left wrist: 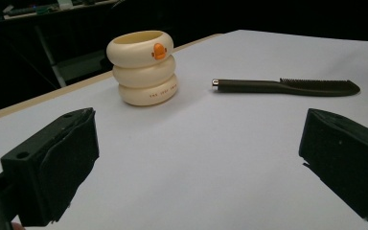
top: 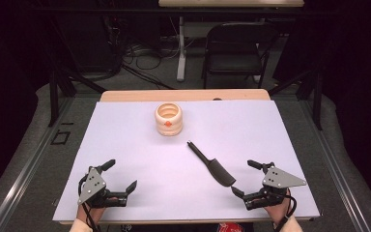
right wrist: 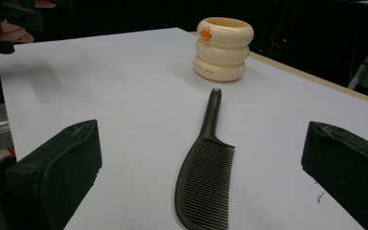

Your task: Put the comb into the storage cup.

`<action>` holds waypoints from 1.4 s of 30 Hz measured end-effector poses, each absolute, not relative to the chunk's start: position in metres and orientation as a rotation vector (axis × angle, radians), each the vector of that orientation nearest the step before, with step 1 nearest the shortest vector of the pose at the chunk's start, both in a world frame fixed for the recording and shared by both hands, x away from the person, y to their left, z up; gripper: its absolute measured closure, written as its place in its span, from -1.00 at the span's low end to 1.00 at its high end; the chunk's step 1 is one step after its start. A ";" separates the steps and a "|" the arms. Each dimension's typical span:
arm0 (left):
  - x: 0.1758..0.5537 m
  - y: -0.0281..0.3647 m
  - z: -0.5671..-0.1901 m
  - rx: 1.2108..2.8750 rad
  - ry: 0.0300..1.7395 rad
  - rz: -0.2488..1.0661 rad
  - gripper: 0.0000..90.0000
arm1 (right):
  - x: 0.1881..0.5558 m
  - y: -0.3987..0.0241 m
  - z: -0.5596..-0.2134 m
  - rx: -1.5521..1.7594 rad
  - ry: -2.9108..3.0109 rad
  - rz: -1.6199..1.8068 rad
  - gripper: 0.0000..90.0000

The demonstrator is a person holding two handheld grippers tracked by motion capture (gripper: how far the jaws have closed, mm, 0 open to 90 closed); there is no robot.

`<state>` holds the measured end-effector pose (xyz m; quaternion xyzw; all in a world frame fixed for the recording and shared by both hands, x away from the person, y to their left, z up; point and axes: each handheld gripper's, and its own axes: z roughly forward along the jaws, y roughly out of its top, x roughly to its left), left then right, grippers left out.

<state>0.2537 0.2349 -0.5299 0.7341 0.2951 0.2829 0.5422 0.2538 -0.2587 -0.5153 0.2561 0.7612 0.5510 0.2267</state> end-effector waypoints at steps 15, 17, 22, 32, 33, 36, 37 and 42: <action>0.254 0.235 -0.530 1.749 0.701 0.675 -1.00 | 0.259 -0.245 -0.516 0.686 2.163 1.495 -1.00; 0.254 0.235 -0.530 1.746 0.701 0.674 -1.00 | 0.261 -0.243 -0.517 0.688 2.177 1.491 -1.00; 0.253 0.236 -0.530 1.741 0.706 0.673 -1.00 | 0.264 -0.237 -0.517 0.670 2.210 1.485 -0.99; 0.253 0.236 -0.530 1.748 0.708 0.677 -1.00 | 0.276 -0.222 -0.519 0.656 2.298 1.484 -1.00; 0.253 0.236 -0.530 1.747 0.709 0.676 -1.00 | 0.278 -0.221 -0.520 0.657 2.306 1.483 -1.00; 0.254 0.235 -0.530 1.751 0.706 0.677 -1.00 | 0.281 -0.217 -0.520 0.666 2.319 1.479 -1.00; 0.253 0.235 -0.530 1.750 0.708 0.677 -1.00 | 0.284 -0.215 -0.520 0.667 2.325 1.481 -1.00; 0.254 0.236 -0.530 1.752 0.709 0.678 -1.00 | 0.290 -0.212 -0.521 0.673 2.337 1.470 -1.00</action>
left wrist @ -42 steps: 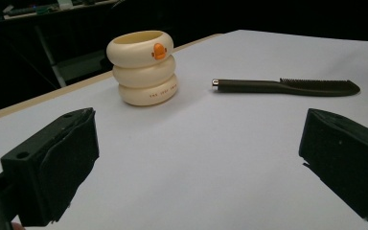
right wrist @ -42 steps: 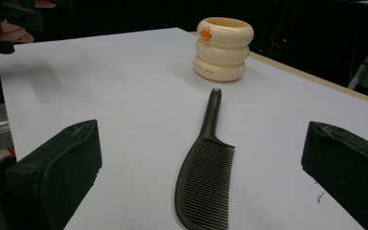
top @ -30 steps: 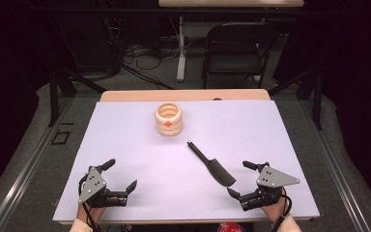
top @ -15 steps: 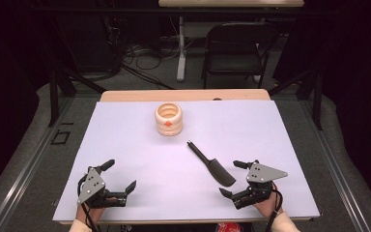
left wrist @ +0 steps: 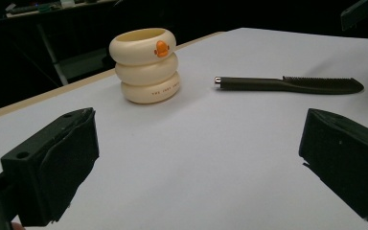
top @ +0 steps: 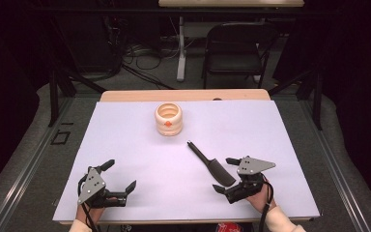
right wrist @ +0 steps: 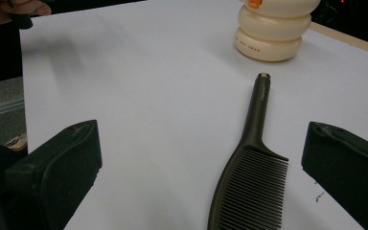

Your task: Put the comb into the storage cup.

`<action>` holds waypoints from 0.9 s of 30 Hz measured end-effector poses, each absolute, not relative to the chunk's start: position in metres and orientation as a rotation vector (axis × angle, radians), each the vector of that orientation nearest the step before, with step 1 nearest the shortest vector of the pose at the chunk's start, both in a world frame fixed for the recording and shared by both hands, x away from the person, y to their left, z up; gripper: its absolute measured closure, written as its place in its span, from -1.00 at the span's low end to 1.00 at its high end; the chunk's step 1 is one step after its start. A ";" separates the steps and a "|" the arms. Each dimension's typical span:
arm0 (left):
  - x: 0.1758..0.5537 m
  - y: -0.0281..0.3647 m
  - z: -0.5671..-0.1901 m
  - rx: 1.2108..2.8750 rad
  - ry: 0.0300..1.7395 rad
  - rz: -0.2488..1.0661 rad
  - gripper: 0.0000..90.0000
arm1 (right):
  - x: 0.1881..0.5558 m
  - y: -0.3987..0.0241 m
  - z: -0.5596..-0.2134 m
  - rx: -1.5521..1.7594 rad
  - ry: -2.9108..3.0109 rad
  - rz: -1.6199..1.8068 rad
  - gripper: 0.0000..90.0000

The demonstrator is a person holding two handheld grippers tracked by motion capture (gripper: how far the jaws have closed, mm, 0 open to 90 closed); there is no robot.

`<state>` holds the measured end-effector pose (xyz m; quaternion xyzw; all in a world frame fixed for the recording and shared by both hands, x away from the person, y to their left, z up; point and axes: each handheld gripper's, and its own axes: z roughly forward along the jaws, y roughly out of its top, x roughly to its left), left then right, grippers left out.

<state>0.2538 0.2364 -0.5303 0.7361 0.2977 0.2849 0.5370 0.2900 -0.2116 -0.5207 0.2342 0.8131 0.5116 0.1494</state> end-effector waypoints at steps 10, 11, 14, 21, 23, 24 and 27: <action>0.254 0.235 -0.530 1.756 0.703 0.679 -1.00 | 0.309 -0.200 -0.521 0.679 2.368 1.456 -1.00; 0.254 0.235 -0.530 1.756 0.704 0.678 -1.00 | 0.311 -0.198 -0.522 0.681 2.375 1.450 -1.00; 0.254 0.235 -0.530 1.755 0.704 0.675 -1.00 | 0.317 -0.194 -0.524 0.681 2.398 1.438 -1.00; 0.255 0.235 -0.530 1.758 0.703 0.676 -1.00 | 0.332 -0.184 -0.524 0.687 2.415 1.433 -1.00; 0.255 0.235 -0.530 1.759 0.703 0.675 -1.00 | 0.334 -0.183 -0.524 0.686 2.415 1.431 -1.00; 0.255 0.235 -0.530 1.760 0.703 0.677 -1.00 | 0.337 -0.182 -0.524 0.689 2.420 1.422 -1.00; 0.255 0.234 -0.530 1.763 0.700 0.678 -1.00 | 0.344 -0.180 -0.523 0.699 2.421 1.424 -1.00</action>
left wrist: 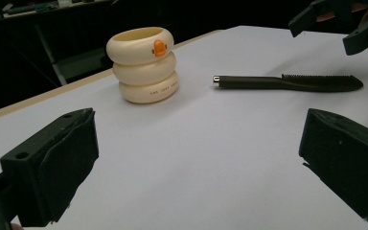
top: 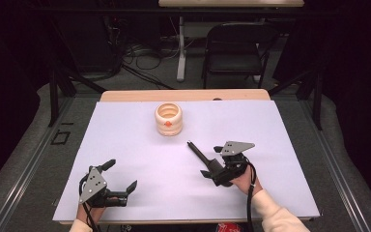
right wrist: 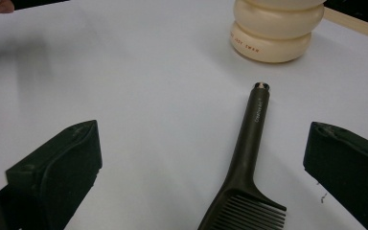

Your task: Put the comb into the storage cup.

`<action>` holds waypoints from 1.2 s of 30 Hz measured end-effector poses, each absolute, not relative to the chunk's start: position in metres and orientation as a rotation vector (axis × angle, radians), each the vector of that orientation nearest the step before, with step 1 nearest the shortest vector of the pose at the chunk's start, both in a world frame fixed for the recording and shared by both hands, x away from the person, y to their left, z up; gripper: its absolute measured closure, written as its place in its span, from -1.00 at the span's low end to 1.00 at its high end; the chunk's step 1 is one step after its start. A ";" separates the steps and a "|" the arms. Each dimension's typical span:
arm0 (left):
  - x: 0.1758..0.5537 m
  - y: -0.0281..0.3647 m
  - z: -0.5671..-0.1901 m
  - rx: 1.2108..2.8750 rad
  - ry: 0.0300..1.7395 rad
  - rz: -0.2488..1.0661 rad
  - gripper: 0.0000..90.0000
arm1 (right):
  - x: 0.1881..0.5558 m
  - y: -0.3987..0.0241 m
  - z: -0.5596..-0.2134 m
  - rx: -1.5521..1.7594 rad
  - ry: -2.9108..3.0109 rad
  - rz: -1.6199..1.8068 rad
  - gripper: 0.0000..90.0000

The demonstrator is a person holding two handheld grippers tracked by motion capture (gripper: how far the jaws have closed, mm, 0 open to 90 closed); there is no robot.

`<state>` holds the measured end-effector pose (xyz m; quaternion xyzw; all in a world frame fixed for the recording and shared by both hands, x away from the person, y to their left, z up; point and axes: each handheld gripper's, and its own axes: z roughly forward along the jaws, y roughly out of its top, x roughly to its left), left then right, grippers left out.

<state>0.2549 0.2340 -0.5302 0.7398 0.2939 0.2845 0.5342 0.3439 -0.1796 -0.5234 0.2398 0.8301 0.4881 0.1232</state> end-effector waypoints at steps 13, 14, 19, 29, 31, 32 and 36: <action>0.255 0.234 -0.530 1.758 0.697 0.674 -1.00 | 0.374 -0.162 -0.526 0.717 2.460 1.408 -1.00; 0.255 0.234 -0.530 1.758 0.697 0.674 -1.00 | 0.376 -0.161 -0.526 0.719 2.464 1.406 -1.00; 0.255 0.235 -0.530 1.754 0.704 0.674 -1.00 | 0.382 -0.155 -0.525 0.699 2.475 1.411 -1.00; 0.255 0.234 -0.530 1.760 0.702 0.677 -1.00 | 0.394 -0.147 -0.526 0.754 2.474 1.392 -1.00; 0.255 0.234 -0.530 1.761 0.701 0.677 -1.00 | 0.397 -0.145 -0.526 0.761 2.474 1.380 -1.00; 0.255 0.234 -0.530 1.761 0.700 0.676 -1.00 | 0.398 -0.144 -0.527 0.759 2.481 1.382 -0.98; 0.255 0.233 -0.530 1.762 0.700 0.674 -0.99 | 0.402 -0.141 -0.528 0.781 2.486 1.370 -0.79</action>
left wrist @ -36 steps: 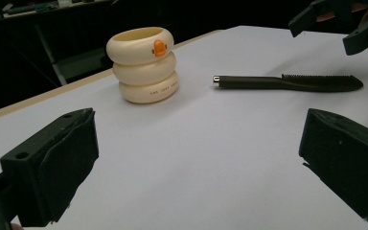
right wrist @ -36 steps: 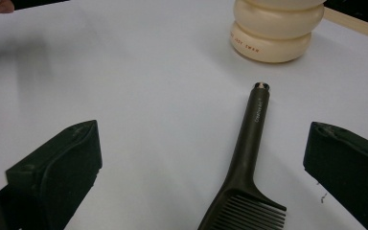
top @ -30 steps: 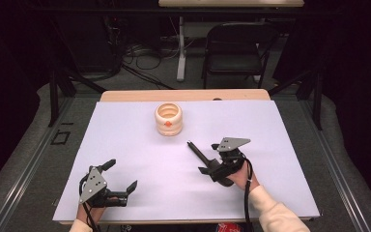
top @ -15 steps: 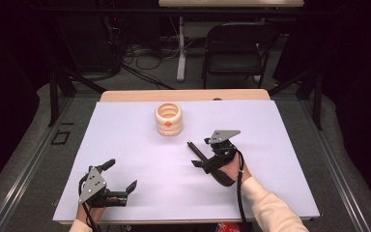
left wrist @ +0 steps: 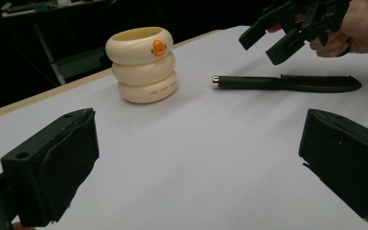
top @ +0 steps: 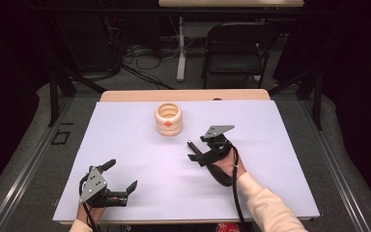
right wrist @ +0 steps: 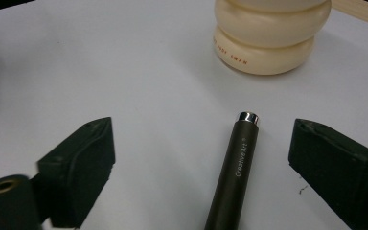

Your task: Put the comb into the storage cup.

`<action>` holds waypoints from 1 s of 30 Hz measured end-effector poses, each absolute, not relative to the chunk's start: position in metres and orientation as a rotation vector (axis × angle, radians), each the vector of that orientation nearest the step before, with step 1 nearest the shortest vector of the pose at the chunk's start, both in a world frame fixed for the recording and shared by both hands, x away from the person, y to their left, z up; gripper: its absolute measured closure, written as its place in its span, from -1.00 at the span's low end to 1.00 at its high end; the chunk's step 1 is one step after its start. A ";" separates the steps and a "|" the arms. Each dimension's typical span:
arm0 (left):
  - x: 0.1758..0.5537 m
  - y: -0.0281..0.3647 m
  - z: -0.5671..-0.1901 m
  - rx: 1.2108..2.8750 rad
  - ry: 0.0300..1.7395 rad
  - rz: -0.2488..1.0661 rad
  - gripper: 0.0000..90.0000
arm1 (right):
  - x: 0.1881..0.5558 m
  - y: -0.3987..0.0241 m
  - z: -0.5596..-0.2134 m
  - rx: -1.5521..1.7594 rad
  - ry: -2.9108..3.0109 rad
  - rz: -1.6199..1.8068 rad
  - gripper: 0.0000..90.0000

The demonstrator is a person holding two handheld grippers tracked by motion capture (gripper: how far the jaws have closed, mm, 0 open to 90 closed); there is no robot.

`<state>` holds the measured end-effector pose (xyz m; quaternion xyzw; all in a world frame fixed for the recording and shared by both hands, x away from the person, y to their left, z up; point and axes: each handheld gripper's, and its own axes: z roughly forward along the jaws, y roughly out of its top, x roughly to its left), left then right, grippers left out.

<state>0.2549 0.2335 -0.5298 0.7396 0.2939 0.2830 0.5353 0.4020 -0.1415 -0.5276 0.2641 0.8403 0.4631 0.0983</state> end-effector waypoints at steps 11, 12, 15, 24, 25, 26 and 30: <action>0.255 0.232 -0.530 1.771 0.696 0.671 -0.99 | 0.413 -0.134 -0.533 0.824 2.498 1.281 0.57; 0.255 0.232 -0.530 1.772 0.694 0.671 -0.99 | 0.414 -0.134 -0.533 0.828 2.500 1.267 0.67; 0.255 0.232 -0.530 1.771 0.697 0.671 -0.99 | 0.417 -0.131 -0.536 0.869 2.491 1.238 0.84; 0.255 0.232 -0.530 1.775 0.691 0.664 -0.99 | 0.423 -0.122 -0.544 0.853 2.501 1.137 1.00; 0.255 0.232 -0.530 1.775 0.691 0.664 -0.99 | 0.424 -0.122 -0.544 0.848 2.501 1.123 1.00; 0.255 0.232 -0.530 1.775 0.690 0.663 -0.99 | 0.424 -0.121 -0.545 0.850 2.504 1.126 1.00; 0.255 0.232 -0.530 1.779 0.689 0.665 -0.99 | 0.425 -0.118 -0.545 0.846 2.507 1.117 1.00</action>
